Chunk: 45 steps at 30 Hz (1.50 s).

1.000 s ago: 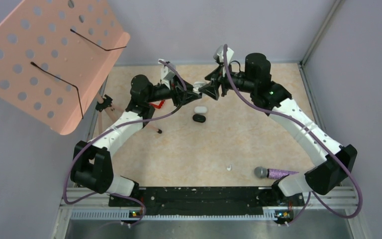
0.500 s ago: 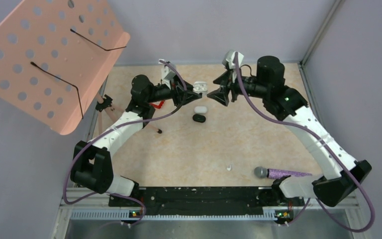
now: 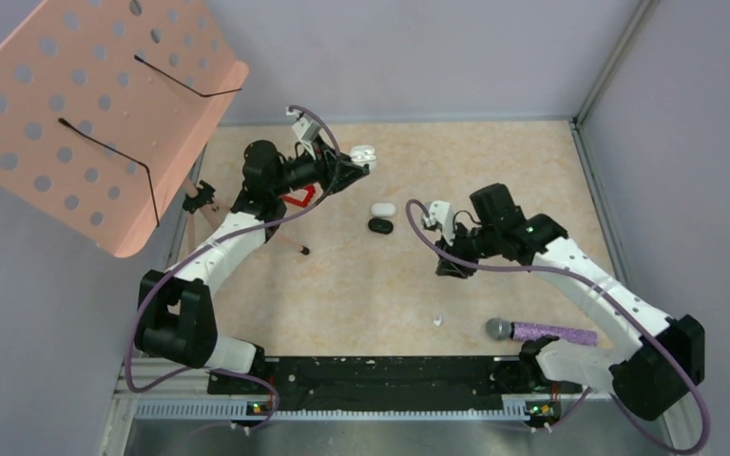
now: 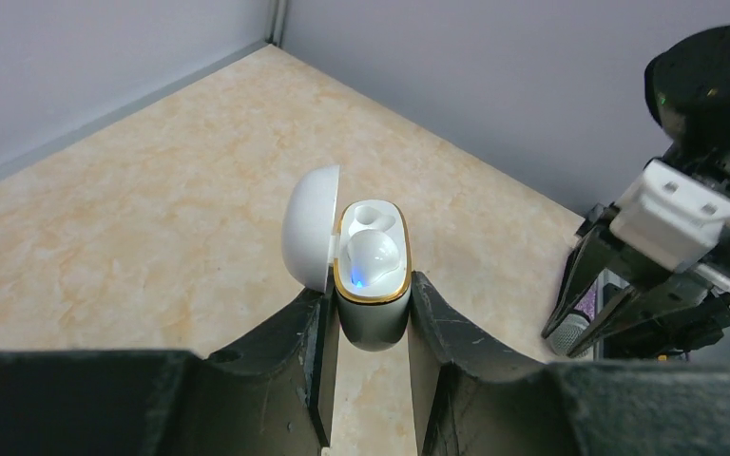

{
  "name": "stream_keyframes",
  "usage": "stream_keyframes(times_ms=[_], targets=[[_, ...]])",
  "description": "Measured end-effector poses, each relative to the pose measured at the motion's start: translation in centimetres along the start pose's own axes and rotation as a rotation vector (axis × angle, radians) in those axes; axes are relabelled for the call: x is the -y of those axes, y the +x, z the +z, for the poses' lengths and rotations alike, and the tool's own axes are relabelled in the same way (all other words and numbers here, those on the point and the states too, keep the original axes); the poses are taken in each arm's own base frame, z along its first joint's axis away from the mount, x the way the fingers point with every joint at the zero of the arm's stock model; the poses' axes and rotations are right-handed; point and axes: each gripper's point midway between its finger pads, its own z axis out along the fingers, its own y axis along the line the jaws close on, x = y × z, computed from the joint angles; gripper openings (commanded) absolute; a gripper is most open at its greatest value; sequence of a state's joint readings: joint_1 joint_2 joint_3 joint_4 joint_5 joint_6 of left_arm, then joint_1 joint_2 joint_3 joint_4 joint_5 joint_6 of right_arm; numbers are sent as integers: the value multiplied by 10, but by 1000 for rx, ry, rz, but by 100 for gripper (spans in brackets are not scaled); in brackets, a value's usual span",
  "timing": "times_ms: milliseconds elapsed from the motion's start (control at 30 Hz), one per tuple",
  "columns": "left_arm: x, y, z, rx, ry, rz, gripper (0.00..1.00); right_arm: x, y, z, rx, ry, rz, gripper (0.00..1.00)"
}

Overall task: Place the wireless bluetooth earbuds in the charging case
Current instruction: Adjust the earbud at the center of the board.

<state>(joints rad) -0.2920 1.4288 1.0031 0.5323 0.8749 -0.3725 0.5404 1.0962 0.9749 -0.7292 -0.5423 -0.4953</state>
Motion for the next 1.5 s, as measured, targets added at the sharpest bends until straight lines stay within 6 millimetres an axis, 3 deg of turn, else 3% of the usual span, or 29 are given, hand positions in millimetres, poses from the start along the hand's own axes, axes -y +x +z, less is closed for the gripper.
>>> stream_keyframes(times_ms=[167,467,867,1267,1500], targets=[[-16,5,-8,-4,-87,-37,0,-15,41,21,-135,-97,10,27],[-30,11,-15,-9,-160,-88,0,-57,89,49,-229,-325,-437,28],[-40,8,-23,0,-196,-101,0,-69,139,64,-332,-475,-680,30],[-41,8,-24,1,-200,-122,0,-61,146,82,-348,-473,-739,28],[-48,10,-27,1,-215,-136,0,-53,133,96,-328,-442,-710,24]])
